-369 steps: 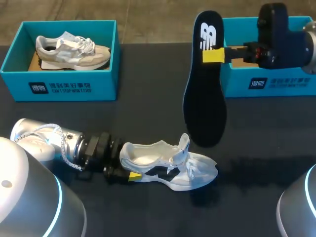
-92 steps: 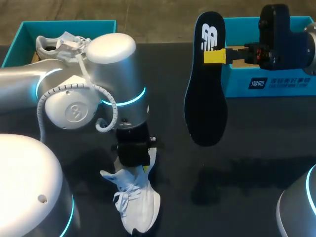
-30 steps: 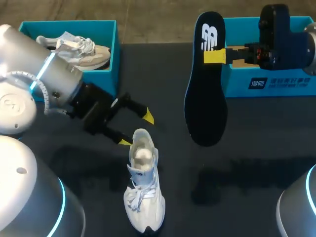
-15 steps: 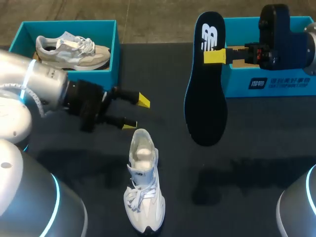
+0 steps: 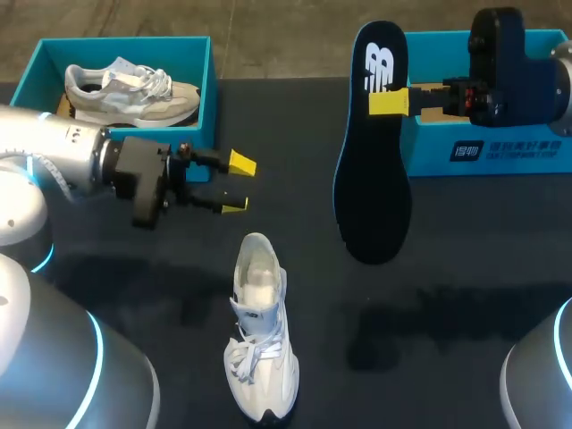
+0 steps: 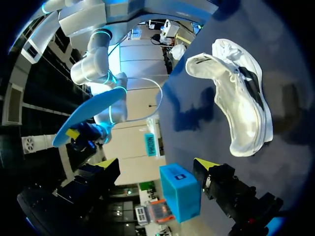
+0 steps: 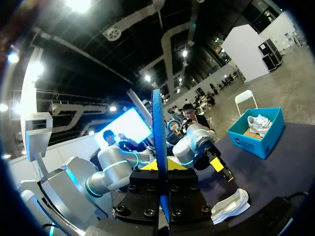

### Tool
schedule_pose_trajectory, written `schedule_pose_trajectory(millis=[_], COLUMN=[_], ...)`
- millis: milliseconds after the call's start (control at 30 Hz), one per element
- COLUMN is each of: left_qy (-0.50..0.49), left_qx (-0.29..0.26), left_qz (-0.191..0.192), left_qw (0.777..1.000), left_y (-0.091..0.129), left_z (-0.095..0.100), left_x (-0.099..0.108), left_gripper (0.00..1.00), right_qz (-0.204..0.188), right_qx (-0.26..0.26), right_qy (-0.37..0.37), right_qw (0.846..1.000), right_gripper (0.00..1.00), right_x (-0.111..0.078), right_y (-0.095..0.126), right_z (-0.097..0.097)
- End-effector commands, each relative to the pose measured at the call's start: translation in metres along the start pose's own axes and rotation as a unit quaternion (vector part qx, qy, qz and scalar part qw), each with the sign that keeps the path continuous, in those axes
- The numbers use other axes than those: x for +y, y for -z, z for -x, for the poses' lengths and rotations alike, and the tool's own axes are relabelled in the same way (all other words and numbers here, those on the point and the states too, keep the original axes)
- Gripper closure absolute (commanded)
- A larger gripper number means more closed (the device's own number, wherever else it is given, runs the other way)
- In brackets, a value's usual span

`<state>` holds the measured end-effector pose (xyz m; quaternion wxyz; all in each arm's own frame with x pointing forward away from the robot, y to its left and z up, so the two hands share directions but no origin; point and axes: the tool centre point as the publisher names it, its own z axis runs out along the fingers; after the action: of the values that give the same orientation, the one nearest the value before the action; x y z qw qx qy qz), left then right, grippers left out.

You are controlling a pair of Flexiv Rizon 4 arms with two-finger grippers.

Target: Take the shoe out of the shoebox, open the shoe tongue, remove and reinsert the insole, then place the shoe into the shoebox

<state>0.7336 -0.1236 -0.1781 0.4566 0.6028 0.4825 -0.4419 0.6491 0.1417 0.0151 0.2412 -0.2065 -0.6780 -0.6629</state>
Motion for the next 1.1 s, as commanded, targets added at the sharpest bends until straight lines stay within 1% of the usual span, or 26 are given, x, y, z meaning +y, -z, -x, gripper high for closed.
schedule_pose_trajectory(millis=[33,200,267,400,500,567,600,733,1100], left_qy=[-0.011,-0.011,-0.011,-0.011,-0.011,-0.011,-0.011,-0.011,-0.011], left_qx=[-0.016,-0.016,-0.016,-0.016,-0.016,-0.016,-0.016,-0.016,-0.016], left_qz=[-0.017,-0.017,-0.017,-0.017,-0.017,-0.017,-0.017,-0.017,-0.017], left_qw=[1.000,1.000,1.000,1.000,1.000,1.000,1.000,1.000,1.000], left_y=[0.004,0.004,0.004,0.004,0.004,0.004,0.004,0.004,0.004], left_z=[0.003,0.003,0.003,0.003,0.003,0.003,0.003,0.003,0.003], left_x=[0.010,0.010,0.010,0.010,0.010,0.010,0.010,0.010,0.010], left_gripper=[0.00,0.00,0.00,0.00,0.00,0.00,0.00,0.00,0.00], right_qz=[-0.001,-0.001,-0.003,-0.001,-0.005,-0.003,-0.008,-0.006,-0.006], right_qx=[0.000,0.000,-0.012,0.000,0.010,0.014,0.016,0.018,0.018], right_qy=[0.000,0.000,-0.052,-0.119,-0.148,-0.166,-0.180,-0.219,-0.219], right_qw=[1.000,1.000,0.999,0.993,0.989,0.986,0.984,0.976,0.976], right_gripper=[1.00,1.00,1.00,1.00,1.00,1.00,1.00,1.00,1.00], right_x=[0.000,0.000,0.005,0.015,0.021,0.022,0.023,0.024,0.024], right_y=[-0.001,-0.001,-0.001,-0.006,-0.008,-0.008,-0.008,-0.007,-0.007], right_z=[0.001,0.001,0.020,0.052,0.070,0.082,0.088,0.106,0.106])
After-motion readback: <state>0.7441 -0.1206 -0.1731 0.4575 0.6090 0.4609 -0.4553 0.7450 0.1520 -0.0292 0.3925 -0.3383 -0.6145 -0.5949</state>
